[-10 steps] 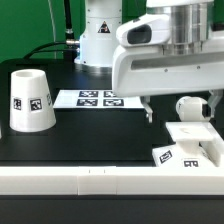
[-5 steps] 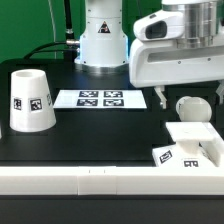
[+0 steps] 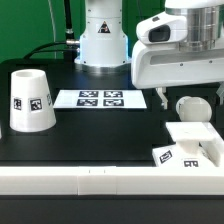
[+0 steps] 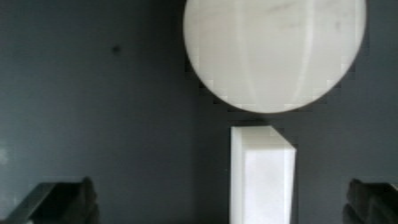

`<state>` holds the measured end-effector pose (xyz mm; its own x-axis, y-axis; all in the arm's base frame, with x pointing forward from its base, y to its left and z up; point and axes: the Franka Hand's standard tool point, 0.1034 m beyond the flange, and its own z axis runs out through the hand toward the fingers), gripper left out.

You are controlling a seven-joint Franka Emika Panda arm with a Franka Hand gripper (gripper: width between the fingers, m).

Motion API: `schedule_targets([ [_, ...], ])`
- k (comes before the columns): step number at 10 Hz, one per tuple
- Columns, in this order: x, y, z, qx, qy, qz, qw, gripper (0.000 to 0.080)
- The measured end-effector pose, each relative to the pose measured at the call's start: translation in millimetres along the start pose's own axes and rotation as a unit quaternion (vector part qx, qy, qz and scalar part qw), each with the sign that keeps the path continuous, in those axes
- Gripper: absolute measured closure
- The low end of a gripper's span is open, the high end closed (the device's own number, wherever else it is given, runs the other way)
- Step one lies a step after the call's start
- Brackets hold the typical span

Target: Assemble lamp

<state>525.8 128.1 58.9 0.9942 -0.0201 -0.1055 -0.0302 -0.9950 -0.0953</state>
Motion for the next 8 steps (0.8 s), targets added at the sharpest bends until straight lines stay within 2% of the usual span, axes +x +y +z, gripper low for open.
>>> schedule_targets([
  [2, -4.1, -10.6, 2.4, -0.001, -0.077, 0.004, 0.997, 0.0101],
  [3, -3.1, -9.5, 3.1, -0.002, -0.098, 0.001, 0.995, 0.0101],
  [4, -9.5, -7.6, 4.3, -0.005, -0.142, 0.003, 0.99, 0.0101],
  [6, -10.9, -10.3, 14.0, -0.006, -0.189, 0.004, 0.982, 0.0101],
  [7, -21.1, -10.9, 15.8, -0.01, -0.235, 0.002, 0.972, 0.0101],
  [8, -23.6, -11.0, 18.6, -0.012, -0.274, 0.001, 0.962, 0.0101],
])
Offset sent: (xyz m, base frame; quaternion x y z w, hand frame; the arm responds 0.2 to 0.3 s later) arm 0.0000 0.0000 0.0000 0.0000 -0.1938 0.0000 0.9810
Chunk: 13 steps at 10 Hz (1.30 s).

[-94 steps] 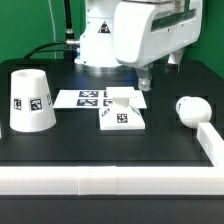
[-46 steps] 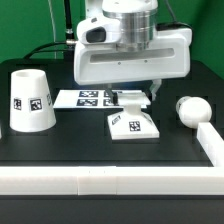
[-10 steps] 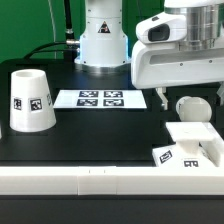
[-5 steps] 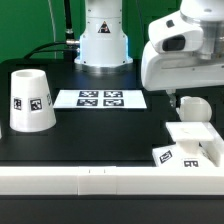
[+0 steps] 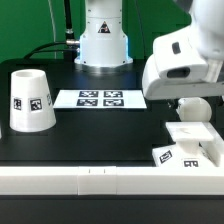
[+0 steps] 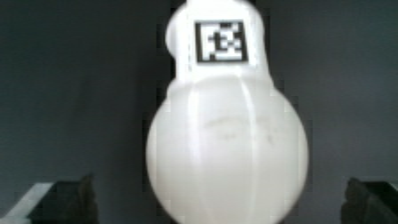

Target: Assemble lamp

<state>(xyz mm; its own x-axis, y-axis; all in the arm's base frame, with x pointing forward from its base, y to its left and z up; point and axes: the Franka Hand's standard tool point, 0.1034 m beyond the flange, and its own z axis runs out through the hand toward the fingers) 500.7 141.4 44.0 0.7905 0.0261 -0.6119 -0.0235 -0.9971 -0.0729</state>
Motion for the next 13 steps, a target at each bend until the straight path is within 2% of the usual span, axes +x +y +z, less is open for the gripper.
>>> schedule_targets([
  [2, 0.9, -1.0, 4.2, -0.002, -0.05, -0.002, 0.999, 0.0101],
  [3, -3.8, 0.3, 9.3, -0.005, -0.093, -0.003, 0.996, 0.0101],
  [4, -0.4, 1.0, 13.6, -0.005, -0.117, -0.004, 0.993, 0.0101],
  [6, 6.5, 0.1, 17.4, -0.004, -0.111, -0.004, 0.994, 0.0101],
  [11, 8.4, 0.9, 36.1, -0.005, -0.124, -0.001, 0.992, 0.0101],
  [13, 8.0, 1.0, 36.4, -0.006, -0.125, 0.004, 0.992, 0.0101],
])
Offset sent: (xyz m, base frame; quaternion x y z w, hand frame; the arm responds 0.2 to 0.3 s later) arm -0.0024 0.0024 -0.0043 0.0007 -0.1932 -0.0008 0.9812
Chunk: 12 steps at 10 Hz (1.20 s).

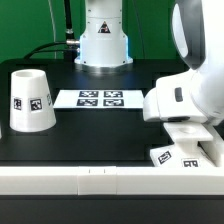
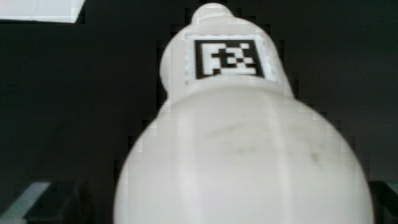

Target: Assemble lamp

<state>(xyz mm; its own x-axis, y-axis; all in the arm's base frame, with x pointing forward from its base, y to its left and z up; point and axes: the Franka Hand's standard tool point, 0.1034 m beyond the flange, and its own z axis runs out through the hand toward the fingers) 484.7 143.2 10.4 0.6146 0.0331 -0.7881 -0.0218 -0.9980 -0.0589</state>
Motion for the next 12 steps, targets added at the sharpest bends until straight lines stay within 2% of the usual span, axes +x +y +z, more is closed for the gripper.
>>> schedule_targets([
  [2, 0.0, 0.1, -0.2, 0.0, 0.0, -0.001, 1.0, 0.0101],
  [3, 0.0, -0.1, -0.3, 0.0, 0.0, -0.002, 1.0, 0.0203],
  [4, -0.1, -0.6, -0.1, -0.001, 0.0, -0.003, 1.0, 0.0224],
  [6, -0.2, -1.1, -0.6, -0.001, 0.001, -0.005, 1.0, 0.0224],
  [8, -1.2, -0.9, -8.7, 0.0, 0.011, -0.018, 1.0, 0.0224],
  [9, -6.2, 1.3, -21.8, 0.002, 0.022, -0.037, 0.999, 0.0224],
  [10, -15.8, 6.4, -43.1, 0.002, 0.041, -0.07, 0.997, 0.0223],
  [11, -31.1, 11.5, -67.6, 0.003, 0.062, -0.096, 0.993, 0.0223],
  [12, -42.3, 17.2, -82.6, 0.004, 0.066, -0.104, 0.992, 0.0223],
])
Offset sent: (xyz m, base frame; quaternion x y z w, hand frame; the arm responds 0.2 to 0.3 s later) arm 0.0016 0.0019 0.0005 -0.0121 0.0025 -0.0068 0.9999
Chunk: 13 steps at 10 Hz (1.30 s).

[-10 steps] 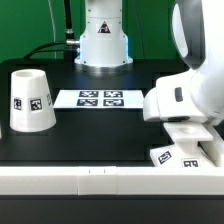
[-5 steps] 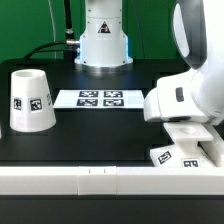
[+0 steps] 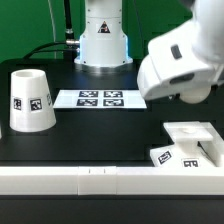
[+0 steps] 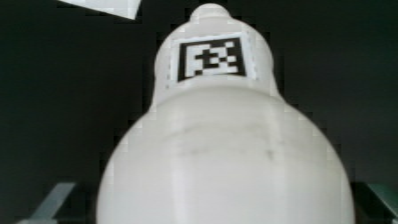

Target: Assemble lamp

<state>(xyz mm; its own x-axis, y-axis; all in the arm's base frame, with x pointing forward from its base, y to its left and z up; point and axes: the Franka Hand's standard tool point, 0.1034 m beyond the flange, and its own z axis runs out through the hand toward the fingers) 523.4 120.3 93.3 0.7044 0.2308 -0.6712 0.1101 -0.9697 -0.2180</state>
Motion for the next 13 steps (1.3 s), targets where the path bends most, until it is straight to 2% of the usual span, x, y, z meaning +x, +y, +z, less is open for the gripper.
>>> schedule_targets([
  [2, -11.6, 8.1, -36.1, 0.001, 0.034, -0.009, 0.999, 0.0222],
  [3, -13.5, 7.9, -35.6, 0.001, 0.036, -0.008, 0.999, 0.0222],
  [4, -8.7, 8.2, -36.3, 0.001, 0.047, -0.008, 0.999, 0.0222],
  [5, 2.6, 10.4, -44.6, -0.006, 0.104, -0.006, 0.995, 0.0222],
  [7, 1.2, 15.2, -46.5, -0.018, 0.168, -0.008, 0.986, 0.0222],
  [8, 9.8, 29.5, -55.3, -0.027, 0.215, -0.031, 0.976, 0.0222],
  [9, 7.0, 38.5, -68.2, -0.034, 0.254, -0.029, 0.966, 0.0222],
  [11, 2.4, 43.3, -96.4, -0.046, 0.31, -0.03, 0.949, 0.0222],
  [12, 2.3, 40.9, -107.7, -0.049, 0.337, -0.022, 0.94, 0.0222],
  [13, 6.5, 38.1, -112.8, -0.055, 0.368, -0.023, 0.928, 0.0222],
])
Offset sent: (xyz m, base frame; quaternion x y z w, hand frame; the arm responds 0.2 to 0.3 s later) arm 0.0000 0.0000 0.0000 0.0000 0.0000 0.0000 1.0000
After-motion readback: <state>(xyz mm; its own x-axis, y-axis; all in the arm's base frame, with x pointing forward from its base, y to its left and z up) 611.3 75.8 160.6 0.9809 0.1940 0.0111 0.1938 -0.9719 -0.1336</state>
